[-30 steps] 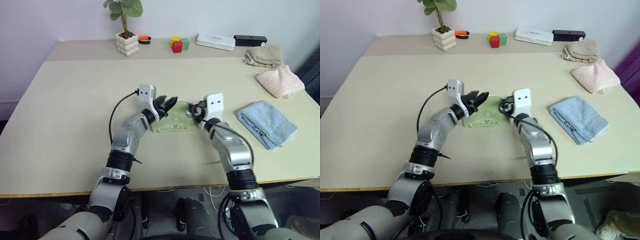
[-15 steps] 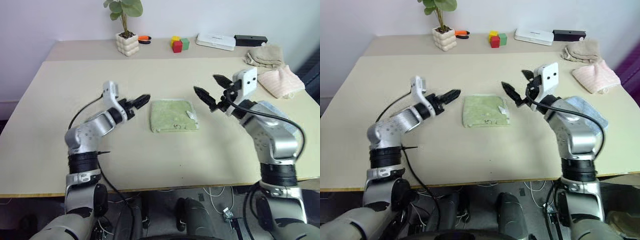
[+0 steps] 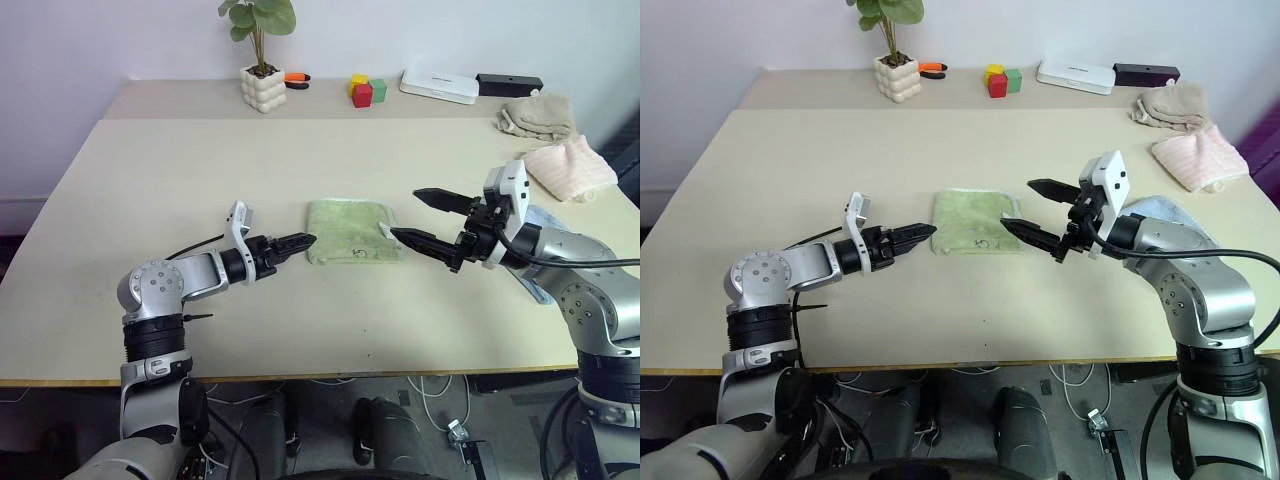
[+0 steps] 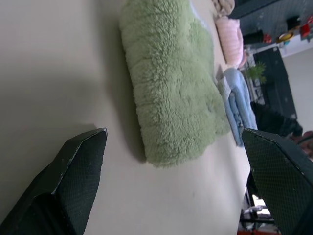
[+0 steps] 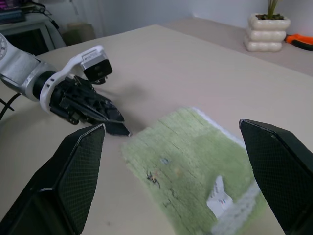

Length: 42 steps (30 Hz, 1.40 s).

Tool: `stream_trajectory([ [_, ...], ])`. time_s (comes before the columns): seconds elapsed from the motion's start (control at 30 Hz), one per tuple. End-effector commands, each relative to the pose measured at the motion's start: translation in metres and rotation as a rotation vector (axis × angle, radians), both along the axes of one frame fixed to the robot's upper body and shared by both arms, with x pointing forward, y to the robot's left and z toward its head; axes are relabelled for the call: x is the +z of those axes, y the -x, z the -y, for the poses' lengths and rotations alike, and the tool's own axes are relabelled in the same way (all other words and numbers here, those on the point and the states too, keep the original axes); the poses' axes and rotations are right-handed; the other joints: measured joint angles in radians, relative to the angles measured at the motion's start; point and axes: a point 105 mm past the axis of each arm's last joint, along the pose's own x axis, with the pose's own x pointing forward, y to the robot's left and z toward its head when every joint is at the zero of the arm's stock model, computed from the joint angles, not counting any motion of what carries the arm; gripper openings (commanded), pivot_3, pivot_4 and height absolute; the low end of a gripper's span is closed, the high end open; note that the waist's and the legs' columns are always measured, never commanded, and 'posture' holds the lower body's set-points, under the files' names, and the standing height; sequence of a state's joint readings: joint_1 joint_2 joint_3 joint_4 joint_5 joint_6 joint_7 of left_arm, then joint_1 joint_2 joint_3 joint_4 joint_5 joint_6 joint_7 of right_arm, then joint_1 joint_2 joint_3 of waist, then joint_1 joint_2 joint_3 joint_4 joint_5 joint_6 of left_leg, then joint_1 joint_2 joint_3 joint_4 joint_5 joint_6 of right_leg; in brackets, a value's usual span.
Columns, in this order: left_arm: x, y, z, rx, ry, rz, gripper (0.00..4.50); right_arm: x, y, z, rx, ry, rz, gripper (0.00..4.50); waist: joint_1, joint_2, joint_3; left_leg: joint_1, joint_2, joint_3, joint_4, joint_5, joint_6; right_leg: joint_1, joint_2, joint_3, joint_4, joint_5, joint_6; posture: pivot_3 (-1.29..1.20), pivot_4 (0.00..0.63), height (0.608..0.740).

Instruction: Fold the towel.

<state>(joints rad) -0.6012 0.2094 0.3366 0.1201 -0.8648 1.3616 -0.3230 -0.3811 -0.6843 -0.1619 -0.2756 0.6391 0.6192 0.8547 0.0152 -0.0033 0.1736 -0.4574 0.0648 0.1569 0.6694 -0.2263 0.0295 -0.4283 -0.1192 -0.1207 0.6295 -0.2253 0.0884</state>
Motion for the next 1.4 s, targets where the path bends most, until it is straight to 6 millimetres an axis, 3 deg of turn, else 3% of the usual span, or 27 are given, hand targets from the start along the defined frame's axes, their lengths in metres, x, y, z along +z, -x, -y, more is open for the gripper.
stream_trajectory([
  [0.03, -0.008, -0.003, 0.018, -0.028, -0.017, -0.033, 4.5, 0.016, 0.001, -0.001, -0.002, -0.001, 0.069, 4.49, 0.001, 0.0, 0.0, 0.0, 0.0, 0.0, 0.0, 0.0, 0.0, 0.0, 0.0, 0.0, 0.0, 0.0, 0.0, 0.0, 0.15, 0.74],
  [0.23, -0.013, -0.013, 0.056, -0.067, 0.082, -0.077, 4.5, 0.018, -0.002, 0.0, -0.037, 0.014, 0.091, 4.49, 0.001, 0.0, 0.0, 0.0, 0.0, -0.001, 0.002, -0.002, 0.004, 0.001, 0.0, 0.0, 0.0, 0.0, 0.0, 0.0, 0.15, 0.74],
  [0.33, -0.019, -0.015, 0.065, -0.075, 0.085, -0.102, 3.69, 0.02, -0.001, 0.0, -0.041, 0.017, 0.097, 4.5, -0.002, 0.0, 0.0, 0.0, 0.0, -0.001, 0.002, -0.002, 0.004, 0.001, 0.0, 0.0, 0.0, 0.0, 0.0, 0.0, 0.15, 0.74],
  [0.47, -0.019, -0.017, 0.07, -0.085, 0.09, -0.114, 1.58, 0.02, -0.001, 0.004, -0.067, 0.024, 0.104, 4.5, -0.001, 0.0, 0.0, 0.0, 0.0, -0.001, 0.002, -0.003, 0.005, 0.001, 0.0, 0.0, 0.0, 0.0, 0.0, 0.0, 0.15, 0.74],
  [0.6, -0.017, -0.023, 0.066, -0.061, 0.095, -0.11, 0.03, 0.018, -0.001, 0.007, -0.082, 0.037, 0.102, 4.5, 0.0, 0.0, -0.001, 0.0, 0.0, -0.001, 0.002, -0.003, 0.005, 0.001, 0.0, -0.001, 0.0, 0.0, 0.0, 0.0, 0.15, 0.74],
  [0.73, -0.008, -0.036, 0.057, 0.02, 0.112, -0.058, 0.03, 0.012, 0.004, 0.013, -0.07, 0.081, 0.094, 4.5, 0.0, 0.0, -0.001, 0.0, 0.0, -0.001, 0.003, -0.003, 0.006, 0.001, 0.0, -0.001, 0.0, 0.0, 0.0, 0.0, 0.15, 0.74],
  [0.83, 0.011, -0.058, 0.028, 0.207, 0.152, 0.049, 0.03, 0.005, 0.012, 0.023, -0.05, 0.137, 0.077, 4.5, -0.004, 0.0, 0.0, -0.001, 0.001, -0.001, 0.004, -0.004, 0.007, 0.001, 0.0, -0.001, 0.0, 0.0, 0.0, 0.0, 0.15, 0.74],
  [1.0, 0.018, -0.073, -0.034, 0.458, 0.05, 0.188, 0.03, 0.004, 0.012, 0.025, -0.031, 0.118, 0.059, 4.5, -0.024, 0.0, 0.0, -0.001, 0.002, -0.001, 0.004, -0.004, 0.007, -0.001, 0.001, 0.0, 0.001, 0.0, 0.0, 0.0, 0.15, 0.74],
  [1.23, 0.003, -0.053, -0.148, 0.937, -0.038, 0.246, 0.03, 0.001, 0.012, 0.015, 0.046, 0.072, 0.02, 4.5, -0.025, -0.001, 0.0, -0.001, 0.001, 0.0, 0.003, -0.004, 0.007, -0.001, 0.0, 0.0, 0.0, 0.0, 0.0, 0.0, 0.15, 0.74],
  [1.33, -0.002, -0.036, -0.179, 1.132, -0.036, 0.243, 0.03, 0.005, 0.01, 0.01, 0.079, 0.049, 0.025, 4.5, -0.026, -0.001, 0.0, -0.001, 0.002, 0.0, 0.004, -0.005, 0.007, 0.0, 0.0, 0.0, 0.0, 0.0, 0.0, 0.0, 0.15, 0.74],
  [1.4, -0.008, -0.025, -0.187, 1.234, -0.008, 0.215, 0.03, 0.005, 0.009, 0.005, 0.107, 0.047, 0.023, 4.5, -0.025, -0.001, 0.0, -0.002, 0.002, 0.0, 0.004, -0.005, 0.008, 0.0, -0.001, 0.0, 0.0, 0.0, 0.0, 0.0, 0.15, 0.74],
])
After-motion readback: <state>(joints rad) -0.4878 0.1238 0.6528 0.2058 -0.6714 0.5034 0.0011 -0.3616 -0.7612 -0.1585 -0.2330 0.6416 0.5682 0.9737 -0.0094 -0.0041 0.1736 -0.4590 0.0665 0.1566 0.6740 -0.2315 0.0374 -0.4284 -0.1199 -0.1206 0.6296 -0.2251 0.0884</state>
